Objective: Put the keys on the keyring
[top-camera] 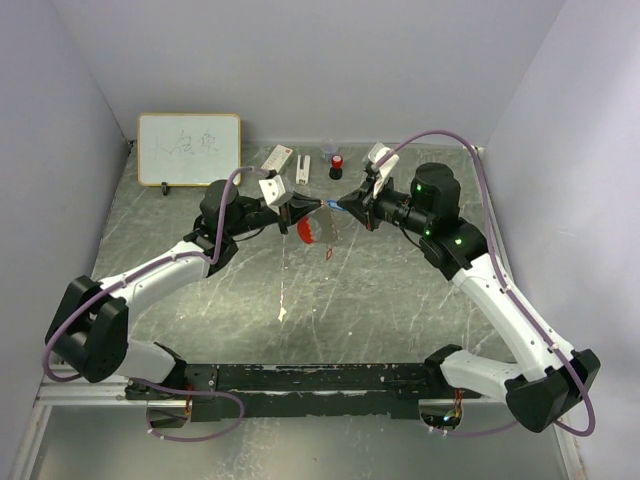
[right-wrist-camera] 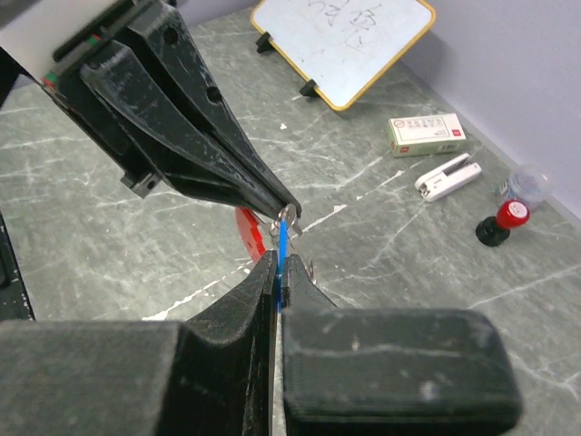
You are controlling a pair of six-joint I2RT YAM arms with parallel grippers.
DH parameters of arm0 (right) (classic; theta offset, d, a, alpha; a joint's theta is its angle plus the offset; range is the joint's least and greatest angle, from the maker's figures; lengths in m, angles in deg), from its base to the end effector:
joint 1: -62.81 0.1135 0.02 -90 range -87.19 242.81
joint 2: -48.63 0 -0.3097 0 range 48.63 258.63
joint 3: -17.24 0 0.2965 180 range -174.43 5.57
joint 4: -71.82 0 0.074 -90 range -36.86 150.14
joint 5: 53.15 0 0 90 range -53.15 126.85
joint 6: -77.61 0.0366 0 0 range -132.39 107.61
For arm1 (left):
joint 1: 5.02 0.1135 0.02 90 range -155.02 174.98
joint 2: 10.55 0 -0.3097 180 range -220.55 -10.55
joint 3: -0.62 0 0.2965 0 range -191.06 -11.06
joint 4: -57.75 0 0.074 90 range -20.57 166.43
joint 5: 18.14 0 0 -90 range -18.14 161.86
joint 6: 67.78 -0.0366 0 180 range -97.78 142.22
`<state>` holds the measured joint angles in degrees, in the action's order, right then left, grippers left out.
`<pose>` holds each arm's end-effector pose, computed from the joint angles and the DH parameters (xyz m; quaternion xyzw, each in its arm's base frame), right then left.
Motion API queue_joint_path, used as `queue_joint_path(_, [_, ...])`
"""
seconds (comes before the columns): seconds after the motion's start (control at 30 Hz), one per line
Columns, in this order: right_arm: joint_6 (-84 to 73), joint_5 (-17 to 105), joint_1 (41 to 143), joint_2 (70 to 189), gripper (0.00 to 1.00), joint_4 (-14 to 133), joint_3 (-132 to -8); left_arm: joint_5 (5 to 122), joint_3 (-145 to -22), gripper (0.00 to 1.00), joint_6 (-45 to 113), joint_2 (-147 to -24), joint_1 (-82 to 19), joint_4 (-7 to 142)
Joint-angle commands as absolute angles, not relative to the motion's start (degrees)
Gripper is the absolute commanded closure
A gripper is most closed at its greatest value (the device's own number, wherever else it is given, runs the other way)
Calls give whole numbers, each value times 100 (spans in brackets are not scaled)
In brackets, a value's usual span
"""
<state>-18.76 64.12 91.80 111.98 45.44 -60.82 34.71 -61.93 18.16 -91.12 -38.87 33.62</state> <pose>0.2300 0.1466 0.4440 -0.3707 0.6727 0.2996 0.5660 0.2815 -0.2154 0.3383 0.4299 0.5223 -0.3870 0.6266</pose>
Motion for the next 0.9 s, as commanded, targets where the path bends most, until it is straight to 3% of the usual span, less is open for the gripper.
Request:
queue_joint_path(0.0, [-1750,6082,9198,11049,100,4548,-5993,4031,-6296,93,1770,-8869,-3852,3465])
queue_joint_path(0.87, [-1433,5889,9196,11166,100,4859,-5307,4439,-6115,93,2432,-8700,-3579,2937])
